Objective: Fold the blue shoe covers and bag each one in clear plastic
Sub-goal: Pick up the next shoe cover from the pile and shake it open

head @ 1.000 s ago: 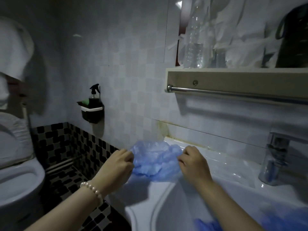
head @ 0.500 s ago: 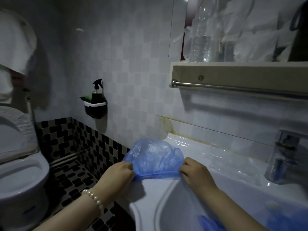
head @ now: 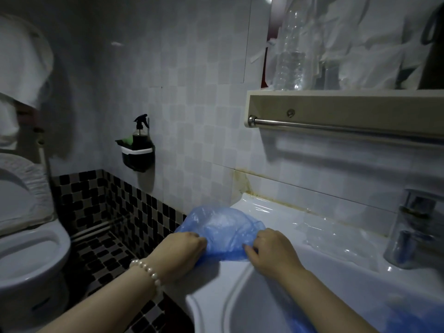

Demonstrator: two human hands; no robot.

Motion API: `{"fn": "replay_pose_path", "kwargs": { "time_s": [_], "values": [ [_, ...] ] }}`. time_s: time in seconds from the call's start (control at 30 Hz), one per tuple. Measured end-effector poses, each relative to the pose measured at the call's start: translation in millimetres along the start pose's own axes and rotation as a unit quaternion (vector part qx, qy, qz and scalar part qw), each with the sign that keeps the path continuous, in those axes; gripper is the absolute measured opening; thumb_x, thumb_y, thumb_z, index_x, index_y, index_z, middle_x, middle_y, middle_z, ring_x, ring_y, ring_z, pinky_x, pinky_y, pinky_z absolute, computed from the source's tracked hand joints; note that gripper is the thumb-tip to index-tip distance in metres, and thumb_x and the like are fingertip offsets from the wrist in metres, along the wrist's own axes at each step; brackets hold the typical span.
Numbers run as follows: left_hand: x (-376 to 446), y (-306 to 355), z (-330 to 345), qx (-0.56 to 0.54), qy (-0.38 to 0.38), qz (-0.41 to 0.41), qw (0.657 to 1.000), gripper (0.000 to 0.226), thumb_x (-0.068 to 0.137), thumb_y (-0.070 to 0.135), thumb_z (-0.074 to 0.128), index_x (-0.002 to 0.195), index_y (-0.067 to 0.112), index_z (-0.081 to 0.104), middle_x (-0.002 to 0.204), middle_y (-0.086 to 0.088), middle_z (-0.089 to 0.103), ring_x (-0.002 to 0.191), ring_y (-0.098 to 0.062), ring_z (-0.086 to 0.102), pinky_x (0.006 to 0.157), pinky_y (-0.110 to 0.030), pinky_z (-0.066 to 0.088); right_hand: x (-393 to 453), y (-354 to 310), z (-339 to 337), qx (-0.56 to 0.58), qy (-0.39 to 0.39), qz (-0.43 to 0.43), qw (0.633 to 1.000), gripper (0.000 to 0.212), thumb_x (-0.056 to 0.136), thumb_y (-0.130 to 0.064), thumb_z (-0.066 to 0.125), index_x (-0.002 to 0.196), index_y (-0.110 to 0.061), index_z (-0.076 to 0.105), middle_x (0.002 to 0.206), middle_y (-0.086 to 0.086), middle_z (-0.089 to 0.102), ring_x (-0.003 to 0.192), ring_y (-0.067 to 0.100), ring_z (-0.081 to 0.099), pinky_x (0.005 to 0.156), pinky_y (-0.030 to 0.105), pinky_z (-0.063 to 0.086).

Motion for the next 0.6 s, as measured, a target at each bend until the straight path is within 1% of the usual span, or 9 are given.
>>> {"fn": "replay_pose_path", "kwargs": {
  "time_s": [0.1, 0.2, 0.23, 0.3, 0.33, 0.4, 0.43, 0.53, 0.6],
  "values": [
    [6, 3, 3, 0.014, -0.032, -0.065, 0.997, 0.02, 0.092, 0.024, 0.043, 0.097, 0.017, 0.061, 0.106, -0.002, 0.063, 0.095, -0.026, 0.059, 0.076, -0.032, 0.044, 11, -10, 2, -0.081, -0.092, 0.028, 0.992, 0.032, 0.095, -0.02, 0.041, 0.113, -0.013, 0.067, 0.115, 0.01, 0.065, 0.103, 0.031, 0.058, 0.088, 0.028, 0.041],
    [9, 4, 3, -0.036, -0.023, -0.116, 0.992, 0.019, 0.09, 0.021, 0.048, 0.098, 0.015, 0.063, 0.106, -0.004, 0.066, 0.099, -0.028, 0.061, 0.081, -0.032, 0.048, 19, -15, 2, -0.107, -0.142, 0.087, 0.98, 0.031, 0.091, -0.015, 0.044, 0.117, -0.015, 0.063, 0.121, 0.009, 0.063, 0.111, 0.029, 0.056, 0.094, 0.028, 0.039],
    [8, 6, -2, -0.015, -0.004, -0.096, 0.995, 0.012, 0.085, 0.021, 0.055, 0.091, 0.016, 0.064, 0.098, -0.004, 0.068, 0.091, -0.027, 0.064, 0.074, -0.031, 0.05, 20, -15, 4, -0.101, -0.138, 0.107, 0.979, 0.031, 0.091, -0.015, 0.046, 0.117, -0.016, 0.063, 0.12, 0.008, 0.063, 0.111, 0.027, 0.056, 0.094, 0.028, 0.04],
    [8, 9, -5, 0.033, 0.065, 0.007, 0.997, 0.012, 0.064, 0.021, 0.07, 0.066, 0.018, 0.059, 0.066, 0.002, 0.063, 0.056, -0.02, 0.061, 0.046, -0.025, 0.041, 21, -19, 0, -0.085, -0.089, 0.114, 0.986, 0.026, 0.082, -0.016, 0.06, 0.107, -0.017, 0.067, 0.108, 0.008, 0.067, 0.099, 0.026, 0.062, 0.085, 0.026, 0.046],
    [6, 12, -4, 0.044, 0.098, 0.068, 0.992, 0.015, 0.061, 0.022, 0.068, 0.06, 0.02, 0.054, 0.059, 0.004, 0.056, 0.047, -0.018, 0.055, 0.04, -0.024, 0.035, 22, -20, 0, -0.074, -0.039, 0.087, 0.993, 0.025, 0.066, -0.016, 0.075, 0.091, -0.016, 0.071, 0.091, 0.007, 0.07, 0.083, 0.025, 0.065, 0.071, 0.024, 0.05],
    [2, 15, -1, 0.042, 0.145, 0.165, 0.975, 0.011, 0.074, 0.02, 0.055, 0.064, 0.019, 0.049, 0.064, 0.001, 0.05, 0.053, -0.019, 0.047, 0.044, -0.028, 0.036, 22, -17, 14, -0.048, 0.005, 0.016, 0.999, 0.036, 0.029, -0.008, 0.084, 0.059, -0.015, 0.066, 0.06, 0.003, 0.063, 0.052, 0.022, 0.061, 0.046, 0.02, 0.048],
    [1, 16, 0, 0.048, 0.172, 0.189, 0.966, 0.011, 0.079, 0.019, 0.051, 0.069, 0.019, 0.047, 0.069, 0.0, 0.049, 0.058, -0.019, 0.044, 0.05, -0.031, 0.037, 21, -15, 19, -0.018, 0.029, -0.007, 0.999, 0.034, 0.03, -0.004, 0.08, 0.058, -0.016, 0.062, 0.057, 0.003, 0.06, 0.048, 0.022, 0.058, 0.043, 0.02, 0.046],
    [1, 17, -1, 0.066, 0.224, 0.191, 0.954, 0.007, 0.083, 0.017, 0.047, 0.077, 0.018, 0.046, 0.079, -0.003, 0.051, 0.066, -0.021, 0.043, 0.06, -0.034, 0.035, 15, -19, 21, 0.007, 0.127, -0.093, 0.988, 0.019, 0.063, -0.006, 0.047, 0.078, -0.018, 0.044, 0.064, 0.004, 0.057, 0.054, 0.022, 0.056, 0.053, 0.028, 0.044],
    [2, 17, -1, 0.044, 0.215, 0.18, 0.959, 0.007, 0.083, 0.016, 0.045, 0.081, 0.017, 0.052, 0.088, -0.004, 0.055, 0.074, -0.023, 0.047, 0.067, -0.034, 0.038, 14, -19, 19, 0.01, 0.154, -0.111, 0.982, 0.022, 0.066, -0.005, 0.043, 0.081, -0.019, 0.036, 0.067, 0.005, 0.055, 0.057, 0.022, 0.054, 0.056, 0.027, 0.042]
  ]
}}
Point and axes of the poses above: each hand's wrist, its own x-axis towards the middle knuckle, its own z-axis out of the palm, y = z × x, the point moved 3 cm from there along x, towards the middle knuckle
